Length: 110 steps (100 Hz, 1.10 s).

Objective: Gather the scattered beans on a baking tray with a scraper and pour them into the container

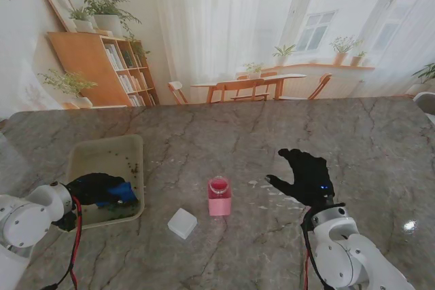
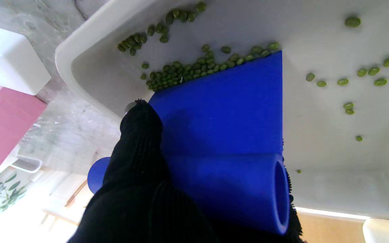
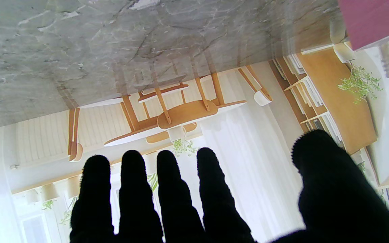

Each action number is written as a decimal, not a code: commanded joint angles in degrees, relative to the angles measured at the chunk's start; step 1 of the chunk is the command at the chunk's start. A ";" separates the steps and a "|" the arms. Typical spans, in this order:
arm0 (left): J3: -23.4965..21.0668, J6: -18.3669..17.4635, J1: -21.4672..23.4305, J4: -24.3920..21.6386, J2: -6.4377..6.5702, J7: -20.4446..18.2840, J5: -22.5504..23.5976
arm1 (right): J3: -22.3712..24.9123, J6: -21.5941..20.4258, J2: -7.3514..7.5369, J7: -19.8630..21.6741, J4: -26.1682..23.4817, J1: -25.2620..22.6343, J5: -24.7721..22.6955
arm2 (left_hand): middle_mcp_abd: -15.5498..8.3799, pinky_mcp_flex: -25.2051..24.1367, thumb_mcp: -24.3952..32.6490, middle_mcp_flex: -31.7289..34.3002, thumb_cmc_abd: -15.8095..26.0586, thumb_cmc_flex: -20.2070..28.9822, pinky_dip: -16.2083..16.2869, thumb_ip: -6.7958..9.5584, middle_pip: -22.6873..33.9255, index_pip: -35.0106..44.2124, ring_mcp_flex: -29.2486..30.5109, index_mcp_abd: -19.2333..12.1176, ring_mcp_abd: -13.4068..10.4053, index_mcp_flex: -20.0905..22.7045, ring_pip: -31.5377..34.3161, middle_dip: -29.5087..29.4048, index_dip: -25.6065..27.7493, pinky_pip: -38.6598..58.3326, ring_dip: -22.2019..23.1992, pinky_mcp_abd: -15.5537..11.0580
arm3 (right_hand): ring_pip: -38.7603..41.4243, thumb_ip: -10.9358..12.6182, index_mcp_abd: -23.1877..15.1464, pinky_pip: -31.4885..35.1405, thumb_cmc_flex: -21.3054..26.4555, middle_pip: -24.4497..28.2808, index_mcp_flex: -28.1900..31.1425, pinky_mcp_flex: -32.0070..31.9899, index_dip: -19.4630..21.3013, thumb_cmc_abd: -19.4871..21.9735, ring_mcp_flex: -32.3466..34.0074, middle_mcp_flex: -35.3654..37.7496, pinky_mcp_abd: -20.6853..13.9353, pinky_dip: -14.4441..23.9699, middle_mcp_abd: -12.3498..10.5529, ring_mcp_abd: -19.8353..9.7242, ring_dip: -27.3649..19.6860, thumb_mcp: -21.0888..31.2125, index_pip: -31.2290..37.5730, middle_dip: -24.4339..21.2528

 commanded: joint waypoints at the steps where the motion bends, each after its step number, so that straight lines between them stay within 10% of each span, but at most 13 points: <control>1: 0.79 0.69 1.88 1.13 -0.39 -1.53 -0.30 | 0.10 0.11 -0.15 0.64 -0.18 -0.26 0.04 | -4.40 1.52 7.69 5.57 3.82 5.81 2.20 3.34 3.68 0.49 4.72 -1.38 -1.06 5.41 4.03 0.67 0.37 2.67 1.10 0.35 | 0.28 1.72 -0.57 1.00 0.32 0.32 -0.04 -0.15 0.49 1.47 0.75 0.41 0.88 -0.43 -0.78 -0.13 0.53 -0.68 0.06 0.95; 110: -2.42 -2.20 0.24 -1.93 -1.83 9.49 7.86 | 0.06 0.28 -0.12 1.05 -0.48 -0.30 0.09 | -4.89 1.12 8.00 2.23 5.80 5.82 0.73 3.37 3.72 -0.31 2.92 -1.25 -2.11 2.36 2.90 -0.42 1.03 2.04 1.30 -0.94 | 0.30 1.72 -0.56 1.00 0.28 0.32 -0.12 -0.20 0.48 1.45 0.76 0.38 0.86 -0.42 -0.74 -0.10 0.54 -0.72 0.03 0.96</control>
